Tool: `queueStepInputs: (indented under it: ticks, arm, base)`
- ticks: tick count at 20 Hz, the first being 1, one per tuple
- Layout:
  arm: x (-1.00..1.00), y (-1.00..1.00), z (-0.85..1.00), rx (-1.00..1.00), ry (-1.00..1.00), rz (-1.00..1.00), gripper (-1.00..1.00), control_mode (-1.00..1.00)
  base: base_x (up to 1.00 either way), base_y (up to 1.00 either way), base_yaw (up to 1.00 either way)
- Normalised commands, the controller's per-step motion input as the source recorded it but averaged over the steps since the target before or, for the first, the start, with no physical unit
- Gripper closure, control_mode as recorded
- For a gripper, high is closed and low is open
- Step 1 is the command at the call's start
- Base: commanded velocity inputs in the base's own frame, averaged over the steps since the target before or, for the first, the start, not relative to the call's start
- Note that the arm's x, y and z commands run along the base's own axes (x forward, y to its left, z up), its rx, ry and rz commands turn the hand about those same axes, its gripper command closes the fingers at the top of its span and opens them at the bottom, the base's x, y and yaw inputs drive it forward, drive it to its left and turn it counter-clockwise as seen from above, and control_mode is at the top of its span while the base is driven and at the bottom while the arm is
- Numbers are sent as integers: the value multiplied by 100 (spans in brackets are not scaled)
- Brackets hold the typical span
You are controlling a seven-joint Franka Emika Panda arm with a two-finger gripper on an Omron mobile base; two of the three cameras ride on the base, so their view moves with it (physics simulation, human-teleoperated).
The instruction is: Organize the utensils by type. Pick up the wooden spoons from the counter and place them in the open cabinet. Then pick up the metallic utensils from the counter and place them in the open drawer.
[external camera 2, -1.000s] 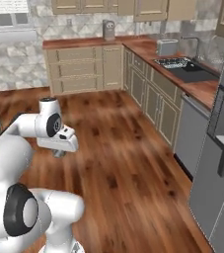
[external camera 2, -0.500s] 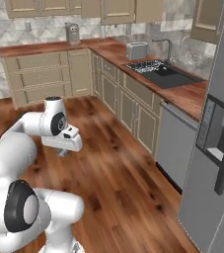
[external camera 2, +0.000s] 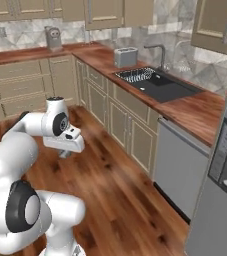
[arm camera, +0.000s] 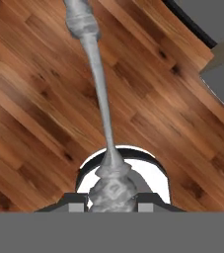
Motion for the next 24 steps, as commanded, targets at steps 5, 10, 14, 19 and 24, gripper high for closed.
queueStepInputs:
  ticks: [5,10,14,19,24]
  arm:
    - [0,0,0,0,0,0,100,100]
    - [0,0,0,0,0,0,100,100]
    - [0,0,0,0,0,0,100,100]
    - [0,0,0,0,0,0,100,100]
    - [0,0,0,0,0,0,100,100]
  base:
    - [91,22,-9]
    - [76,22,-1]
    - [60,20,14]
    - [58,7,42]
    - [40,4,67]
